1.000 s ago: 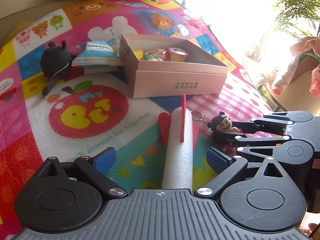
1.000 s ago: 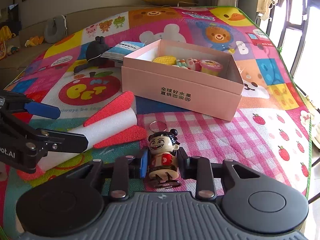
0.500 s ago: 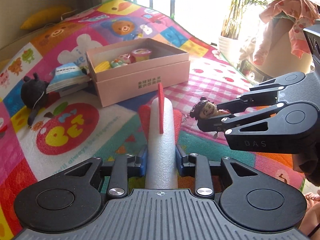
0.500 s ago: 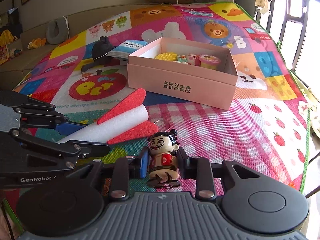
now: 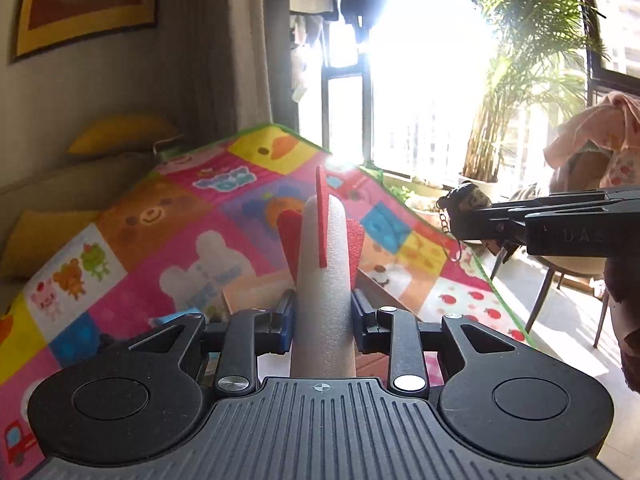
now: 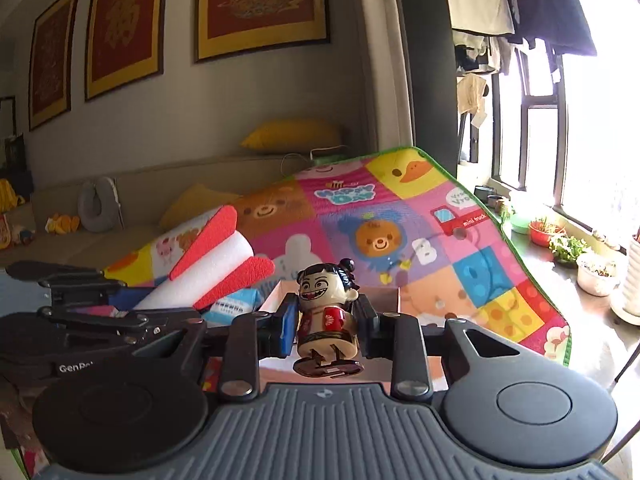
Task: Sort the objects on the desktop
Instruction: 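Drop the foam rocket into the pink box while the right tool drops the boy figure in, then grasp the blue-white tissue pack with the right tool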
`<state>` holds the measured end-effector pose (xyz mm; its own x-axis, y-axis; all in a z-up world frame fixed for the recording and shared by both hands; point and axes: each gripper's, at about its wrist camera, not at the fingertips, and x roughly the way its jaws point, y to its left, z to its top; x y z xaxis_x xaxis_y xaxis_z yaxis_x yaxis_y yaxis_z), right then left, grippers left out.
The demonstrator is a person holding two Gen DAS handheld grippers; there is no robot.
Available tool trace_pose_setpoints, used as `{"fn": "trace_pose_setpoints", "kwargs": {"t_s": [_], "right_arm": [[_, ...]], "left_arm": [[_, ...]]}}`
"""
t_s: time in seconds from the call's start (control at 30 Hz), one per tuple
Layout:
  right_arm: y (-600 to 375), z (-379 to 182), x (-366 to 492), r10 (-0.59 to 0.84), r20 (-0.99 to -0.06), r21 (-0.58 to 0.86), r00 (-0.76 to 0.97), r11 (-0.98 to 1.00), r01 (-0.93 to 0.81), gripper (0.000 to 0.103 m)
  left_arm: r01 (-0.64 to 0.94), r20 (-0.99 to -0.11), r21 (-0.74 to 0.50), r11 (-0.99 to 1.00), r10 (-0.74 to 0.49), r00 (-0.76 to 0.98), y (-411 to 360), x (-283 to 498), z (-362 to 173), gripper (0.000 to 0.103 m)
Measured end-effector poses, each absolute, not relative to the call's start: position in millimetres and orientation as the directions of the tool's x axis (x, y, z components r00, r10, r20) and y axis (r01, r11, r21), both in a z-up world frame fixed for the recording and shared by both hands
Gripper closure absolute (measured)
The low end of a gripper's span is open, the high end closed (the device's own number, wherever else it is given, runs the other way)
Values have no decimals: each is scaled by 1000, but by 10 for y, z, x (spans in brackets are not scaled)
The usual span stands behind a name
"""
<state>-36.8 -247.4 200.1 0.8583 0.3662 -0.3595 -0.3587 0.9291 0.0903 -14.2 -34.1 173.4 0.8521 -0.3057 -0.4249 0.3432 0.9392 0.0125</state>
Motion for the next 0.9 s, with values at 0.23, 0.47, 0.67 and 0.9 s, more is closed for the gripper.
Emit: {"fn": "trace_pose_setpoints", "kwargs": {"t_s": [0.23, 0.47, 0.67, 0.9], "right_arm": [[-2399, 1974, 547, 338, -397, 137, 853, 941, -309, 74], [-2285, 1447, 1081, 283, -530, 111, 799, 958, -266, 72], [-2134, 1207, 1241, 302, -621, 125, 723, 949, -289, 71], [-1621, 1014, 1327, 490, -704, 327, 515, 867, -377, 55]], "left_arm": [[395, -480, -71, 916, -378, 791, -421, 850, 1397, 66], [315, -495, -103, 943, -323, 806, 133, 776, 997, 6], [238, -535, -157, 958, -285, 795, 610, 372, 633, 2], [232, -537, -211, 950, -311, 784, 807, 153, 428, 1]]}}
